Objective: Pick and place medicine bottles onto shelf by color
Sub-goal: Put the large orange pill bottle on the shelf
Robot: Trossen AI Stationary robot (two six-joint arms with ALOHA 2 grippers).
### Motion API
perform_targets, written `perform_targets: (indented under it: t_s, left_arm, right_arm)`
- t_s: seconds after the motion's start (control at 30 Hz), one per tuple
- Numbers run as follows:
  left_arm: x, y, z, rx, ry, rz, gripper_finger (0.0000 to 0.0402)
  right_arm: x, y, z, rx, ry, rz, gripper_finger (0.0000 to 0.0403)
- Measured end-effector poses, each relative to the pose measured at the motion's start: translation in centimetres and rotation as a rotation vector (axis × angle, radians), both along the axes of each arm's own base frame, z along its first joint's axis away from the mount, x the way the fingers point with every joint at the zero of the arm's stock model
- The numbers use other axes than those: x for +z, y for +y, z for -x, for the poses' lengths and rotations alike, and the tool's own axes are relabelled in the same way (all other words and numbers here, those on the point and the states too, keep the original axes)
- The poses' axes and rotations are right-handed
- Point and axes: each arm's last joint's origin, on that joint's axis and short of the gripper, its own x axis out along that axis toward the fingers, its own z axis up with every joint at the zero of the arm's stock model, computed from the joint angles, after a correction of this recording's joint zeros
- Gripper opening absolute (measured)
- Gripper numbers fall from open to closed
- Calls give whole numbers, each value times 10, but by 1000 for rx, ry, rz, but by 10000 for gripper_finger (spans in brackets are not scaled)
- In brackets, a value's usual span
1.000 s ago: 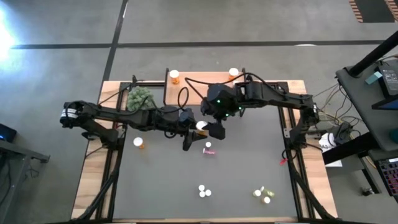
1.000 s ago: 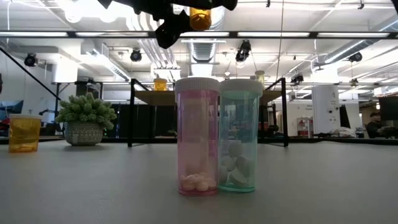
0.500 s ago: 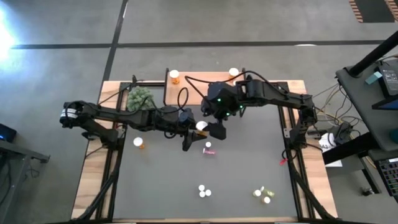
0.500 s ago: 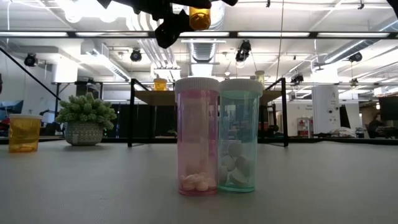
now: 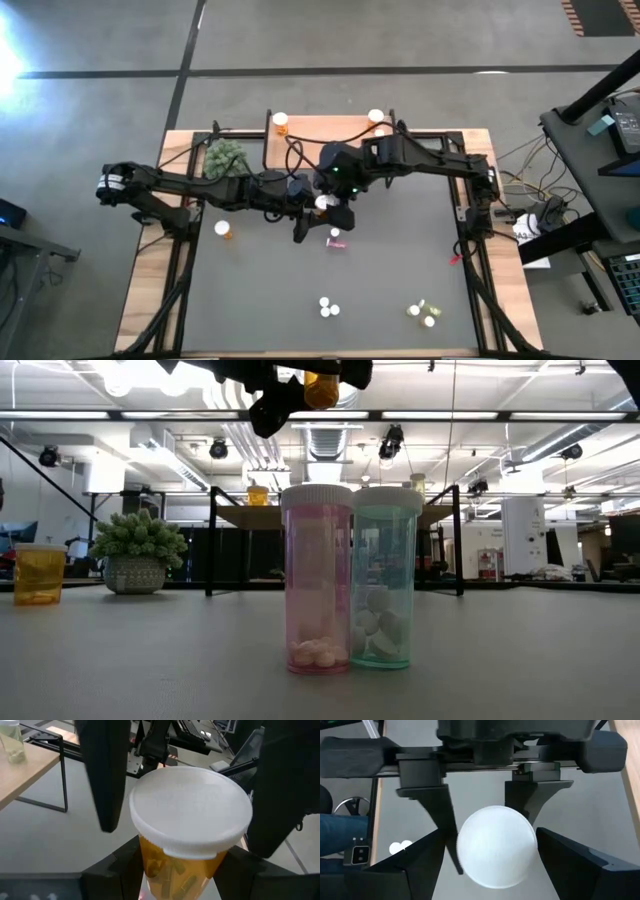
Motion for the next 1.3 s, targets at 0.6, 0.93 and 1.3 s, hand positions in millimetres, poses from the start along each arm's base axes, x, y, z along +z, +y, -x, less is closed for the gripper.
perform_targets:
  t_s: [0.6,0.93,1.3]
  left_arm:
    - [0,0,0,12,-3,28,180]
    - [1,-1,-1,11,-15,59,213]
    - [5,0,-1,-3,-51,61,288]
  right_arm:
    - [-3,0,-1,-10,24,-11,193]
    - [-2,0,6,-4,55,0,202]
    - [16,-7,28,-38,52,31,202]
